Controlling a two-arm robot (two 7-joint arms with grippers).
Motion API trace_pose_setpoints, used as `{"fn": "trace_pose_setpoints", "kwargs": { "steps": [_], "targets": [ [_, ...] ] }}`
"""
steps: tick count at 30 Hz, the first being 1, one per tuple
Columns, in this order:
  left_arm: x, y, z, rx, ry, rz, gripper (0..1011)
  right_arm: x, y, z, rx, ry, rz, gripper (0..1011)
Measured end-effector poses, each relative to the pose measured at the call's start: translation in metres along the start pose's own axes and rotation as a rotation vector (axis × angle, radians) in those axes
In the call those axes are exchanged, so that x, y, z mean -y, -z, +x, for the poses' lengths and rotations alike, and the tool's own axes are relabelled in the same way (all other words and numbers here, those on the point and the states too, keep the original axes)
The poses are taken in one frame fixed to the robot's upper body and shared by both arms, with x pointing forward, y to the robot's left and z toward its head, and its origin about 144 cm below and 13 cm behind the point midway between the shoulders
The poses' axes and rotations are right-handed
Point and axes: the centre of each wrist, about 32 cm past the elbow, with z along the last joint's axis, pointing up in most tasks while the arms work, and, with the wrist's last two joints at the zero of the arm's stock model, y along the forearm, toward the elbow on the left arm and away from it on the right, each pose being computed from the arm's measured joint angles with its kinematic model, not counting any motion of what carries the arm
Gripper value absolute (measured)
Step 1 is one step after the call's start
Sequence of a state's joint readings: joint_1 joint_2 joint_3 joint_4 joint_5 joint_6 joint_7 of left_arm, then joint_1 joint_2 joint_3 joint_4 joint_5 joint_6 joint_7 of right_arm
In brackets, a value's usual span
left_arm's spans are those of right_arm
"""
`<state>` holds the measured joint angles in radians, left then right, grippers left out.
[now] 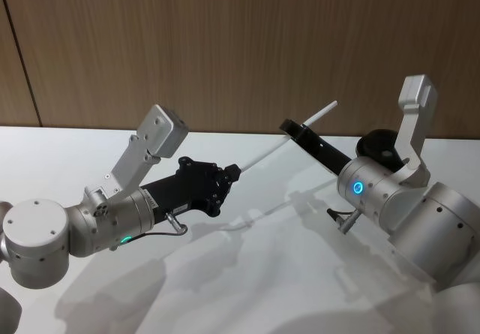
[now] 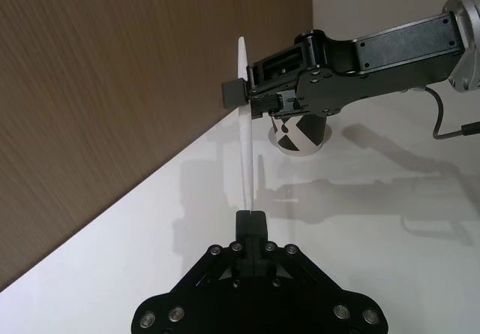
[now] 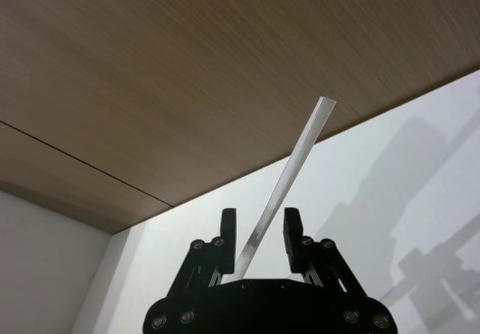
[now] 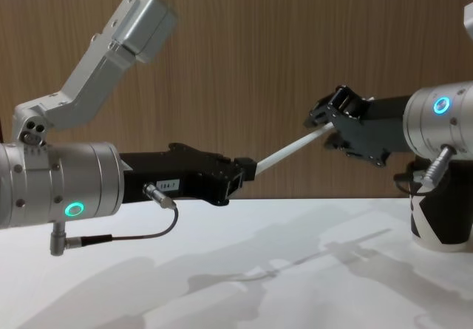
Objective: Pick up the straw with one hand, pass it to the other hand, and insert it into the cup.
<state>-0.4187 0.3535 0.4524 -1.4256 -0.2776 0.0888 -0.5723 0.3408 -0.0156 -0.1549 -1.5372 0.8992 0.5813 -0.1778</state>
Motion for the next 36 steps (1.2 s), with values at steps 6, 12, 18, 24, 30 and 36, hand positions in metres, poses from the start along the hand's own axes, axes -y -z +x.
{"fn": "trace_pose_setpoints", "kwargs": {
  "steps": [6, 12, 18, 24, 30, 36],
  "targets": [
    [0.0, 0.0, 0.0, 0.0, 0.0, 0.0, 0, -0.0002, -0.0002, -0.0002, -0.001, 0.0, 0.0, 229],
    [0.0, 0.0, 0.0, 0.0, 0.0, 0.0, 0, -0.0004, -0.0003, -0.0002, -0.001, -0.001, 0.0, 86],
    [0.0, 0.0, 0.0, 0.0, 0.0, 0.0, 0, -0.0004, -0.0004, -0.0003, -0.002, -0.001, 0.0, 49],
    [0.0, 0.0, 0.0, 0.0, 0.0, 0.0, 0, -0.0004, -0.0005, -0.0004, -0.002, -0.001, 0.0, 15],
    [0.0, 0.0, 0.0, 0.0, 0.0, 0.0, 0, -0.0004, -0.0005, -0.0004, -0.002, -0.001, 0.0, 0],
    [0.0, 0.0, 0.0, 0.0, 0.0, 0.0, 0, -0.0004, -0.0005, -0.0004, -0.002, -0.001, 0.0, 0]
  ]
}}
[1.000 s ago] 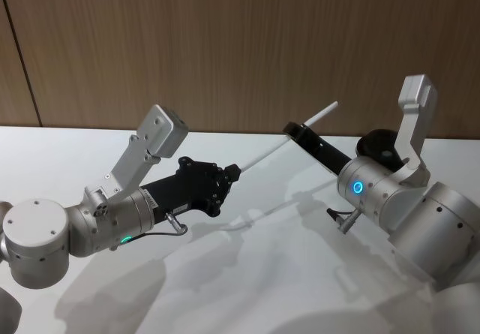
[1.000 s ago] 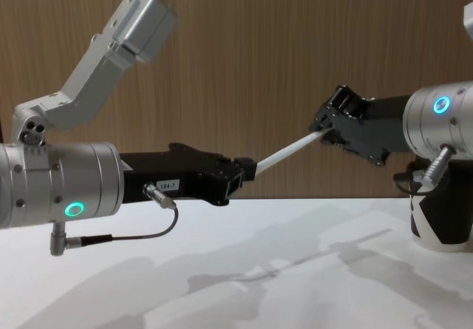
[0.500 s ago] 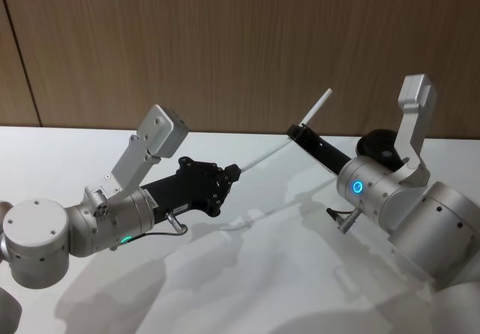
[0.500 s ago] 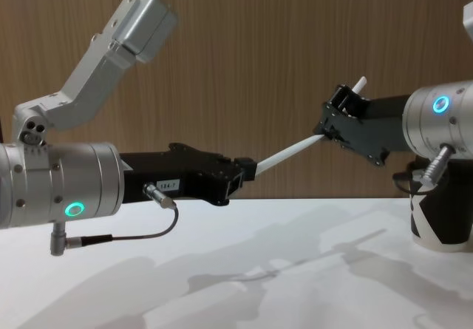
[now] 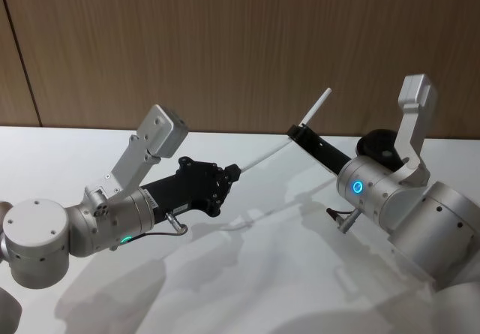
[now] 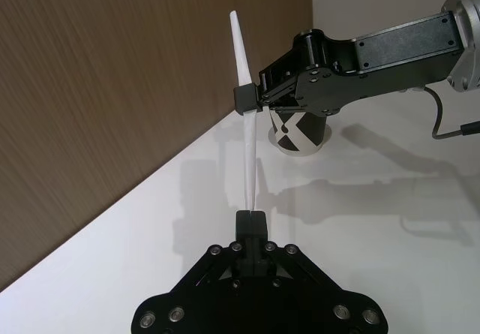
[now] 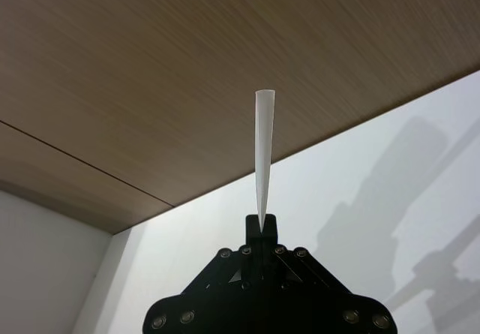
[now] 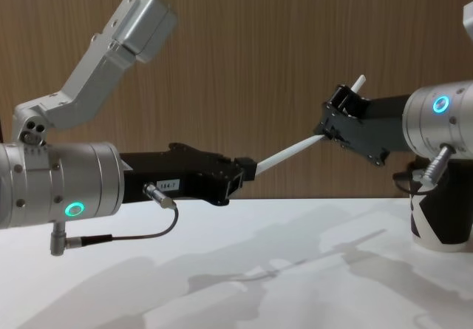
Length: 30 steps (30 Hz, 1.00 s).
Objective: Pick up the straw with one hand, pass it to the other hand, and insert it into the cup.
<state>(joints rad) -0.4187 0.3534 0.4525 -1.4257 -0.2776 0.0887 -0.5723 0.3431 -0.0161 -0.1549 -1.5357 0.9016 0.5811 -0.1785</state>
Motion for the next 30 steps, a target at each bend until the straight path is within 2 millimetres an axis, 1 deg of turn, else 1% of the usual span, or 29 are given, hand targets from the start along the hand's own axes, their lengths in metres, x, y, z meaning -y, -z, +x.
{"fn": "trace_pose_setpoints", "kwargs": {
  "steps": [21, 22, 23, 24, 26, 29, 30],
  "targets": [
    [0.0, 0.0, 0.0, 0.0, 0.0, 0.0, 5, 0.0, -0.0002, 0.0, 0.0, 0.001, 0.001, 0],
    [-0.0001, 0.0, 0.0001, 0.0, 0.0, 0.0, 35, 0.0001, -0.0005, 0.0001, 0.0, 0.001, 0.002, 0],
    [-0.0001, 0.0, 0.0001, 0.0, 0.0, 0.0, 35, 0.0001, -0.0006, 0.0001, 0.0, 0.001, 0.002, 0],
    [-0.0001, 0.0, 0.0001, 0.0, 0.0, 0.0, 80, 0.0, -0.0008, 0.0001, -0.001, 0.001, 0.003, 0],
    [0.0, 0.0, 0.0, 0.0, 0.0, 0.0, 108, -0.0002, -0.0015, 0.0003, -0.005, 0.0, 0.004, 0],
    [0.0, 0.0, 0.0, 0.0, 0.0, 0.0, 223, -0.0007, -0.0023, 0.0006, -0.011, -0.004, 0.007, 0],
    [0.0, 0.0, 0.0, 0.0, 0.0, 0.0, 236, -0.0008, -0.0027, 0.0006, -0.013, -0.006, 0.008, 0]
  ]
}}
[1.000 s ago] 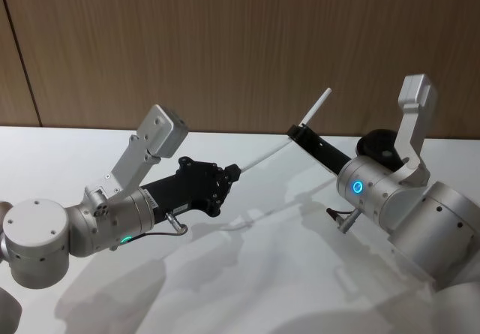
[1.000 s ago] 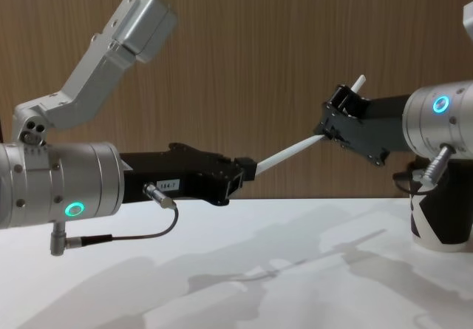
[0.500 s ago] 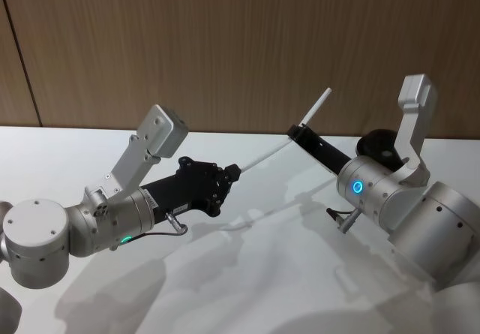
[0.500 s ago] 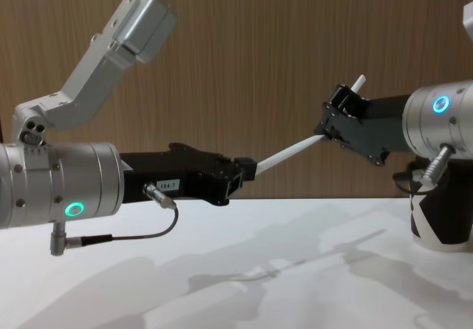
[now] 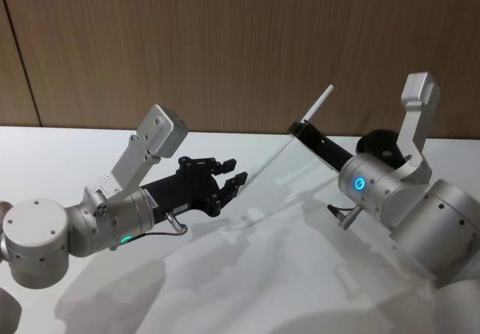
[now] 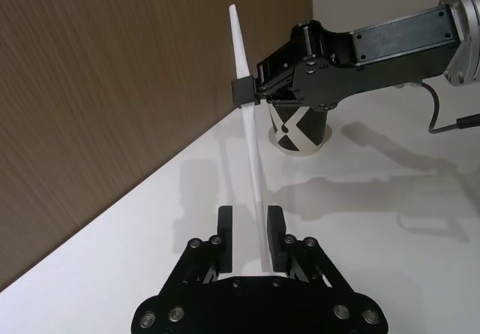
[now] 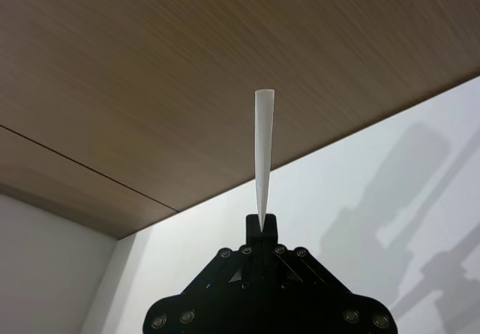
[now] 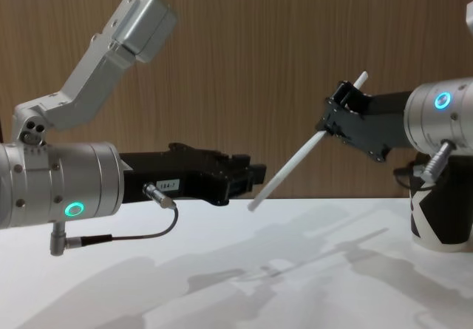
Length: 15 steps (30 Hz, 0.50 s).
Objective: Pick up the straw with one hand, pass it to the other hand, and insert it into the cup.
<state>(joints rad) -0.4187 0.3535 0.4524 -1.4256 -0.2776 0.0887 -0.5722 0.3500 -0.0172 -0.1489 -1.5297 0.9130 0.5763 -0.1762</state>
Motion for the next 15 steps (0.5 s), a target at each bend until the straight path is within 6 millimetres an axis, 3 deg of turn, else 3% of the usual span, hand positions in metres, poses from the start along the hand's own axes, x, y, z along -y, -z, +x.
{"fn": "trace_pose_setpoints", "kwargs": {
  "steps": [15],
  "targets": [
    [0.0, 0.0, 0.0, 0.0, 0.0, 0.0, 722, 0.0009, -0.0091, 0.0075, 0.004, -0.061, 0.082, 0]
  ]
}}
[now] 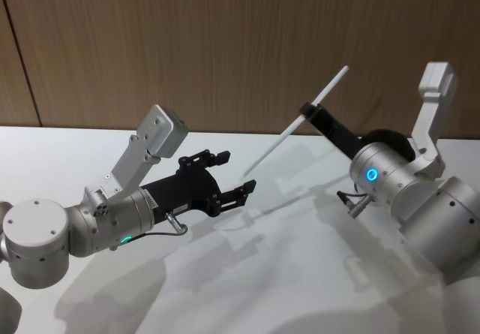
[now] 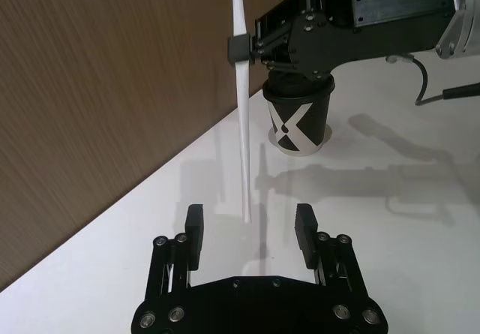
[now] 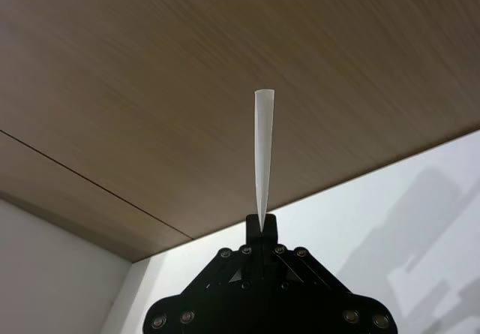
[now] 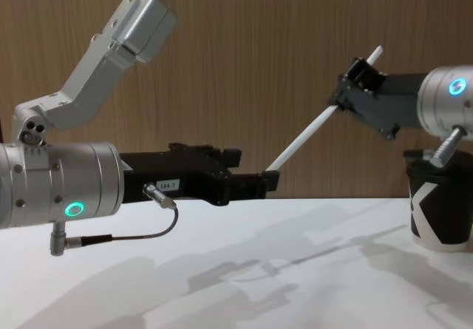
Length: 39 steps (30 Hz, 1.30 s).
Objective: Pick up the straw with one hand, pass it to the other hand, and insert it into the cup.
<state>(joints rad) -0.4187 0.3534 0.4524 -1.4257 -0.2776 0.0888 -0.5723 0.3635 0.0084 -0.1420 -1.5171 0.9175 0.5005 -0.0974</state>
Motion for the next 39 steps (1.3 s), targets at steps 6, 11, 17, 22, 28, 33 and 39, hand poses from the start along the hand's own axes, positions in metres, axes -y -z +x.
{"fn": "trace_pose_setpoints", "kwargs": {
  "steps": [6, 11, 17, 22, 28, 33, 39],
  "targets": [
    [0.0, 0.0, 0.0, 0.0, 0.0, 0.0, 906, 0.002, -0.008, 0.007, 0.029, -0.03, 0.065, 0],
    [0.0, 0.0, 0.0, 0.0, 0.0, 0.0, 1003, 0.005, -0.017, 0.014, 0.054, -0.049, 0.124, 0],
    [0.0, 0.0, 0.0, 0.0, 0.0, 0.0, 1003, 0.008, -0.032, 0.025, 0.094, -0.067, 0.211, 0],
    [0.0, 0.0, 0.0, 0.0, 0.0, 0.0, 1003, 0.01, -0.046, 0.032, 0.139, -0.085, 0.281, 0],
    [0.0, 0.0, 0.0, 0.0, 0.0, 0.0, 1003, 0.014, -0.059, 0.037, 0.191, -0.097, 0.331, 0],
    [0.0, 0.0, 0.0, 0.0, 0.0, 0.0, 1003, 0.017, -0.067, 0.04, 0.232, -0.103, 0.352, 0],
    [0.0, 0.0, 0.0, 0.0, 0.0, 0.0, 1003, 0.022, -0.076, 0.044, 0.291, -0.118, 0.362, 0]
  ]
}}
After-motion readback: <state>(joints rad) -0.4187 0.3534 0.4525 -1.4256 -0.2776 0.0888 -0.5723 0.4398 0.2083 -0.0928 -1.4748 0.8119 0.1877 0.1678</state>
